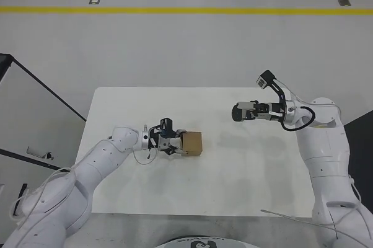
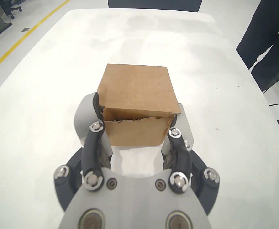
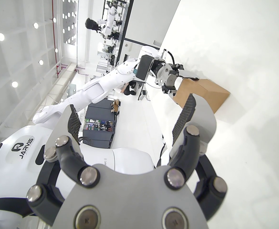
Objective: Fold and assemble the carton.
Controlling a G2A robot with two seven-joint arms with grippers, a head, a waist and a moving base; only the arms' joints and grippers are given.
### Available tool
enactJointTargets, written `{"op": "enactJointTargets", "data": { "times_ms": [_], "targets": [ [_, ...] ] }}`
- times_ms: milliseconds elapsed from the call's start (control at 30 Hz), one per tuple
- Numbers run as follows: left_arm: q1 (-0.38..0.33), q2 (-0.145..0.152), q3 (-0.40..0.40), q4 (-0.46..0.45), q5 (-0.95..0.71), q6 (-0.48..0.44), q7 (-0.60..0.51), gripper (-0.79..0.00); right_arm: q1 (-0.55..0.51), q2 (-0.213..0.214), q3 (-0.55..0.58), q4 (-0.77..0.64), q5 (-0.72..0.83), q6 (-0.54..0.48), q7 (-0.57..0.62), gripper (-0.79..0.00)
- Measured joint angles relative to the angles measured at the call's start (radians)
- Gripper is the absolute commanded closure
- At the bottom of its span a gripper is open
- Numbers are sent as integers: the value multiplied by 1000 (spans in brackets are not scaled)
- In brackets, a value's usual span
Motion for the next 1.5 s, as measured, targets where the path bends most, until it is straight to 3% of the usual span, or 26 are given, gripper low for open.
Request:
{"op": "enactJointTargets", "data": {
  "times_ms": [433, 733, 1033, 1500],
  "targets": [
    [13, 17, 2, 9, -2, 23, 58, -785, 0, 0, 0, 0, 0, 0, 0, -785],
    [32, 83, -5, -50, -74, 40, 75, -785, 0, 0, 0, 0, 0, 0, 0, -785],
    [53, 205, -32, -176, -141, 58, 94, -785, 0, 0, 0, 0, 0, 0, 0, -785],
    [141, 475, -178, -498, -275, 38, 74, -785, 0, 0, 0, 0, 0, 0, 0, -785]
  ]
}}
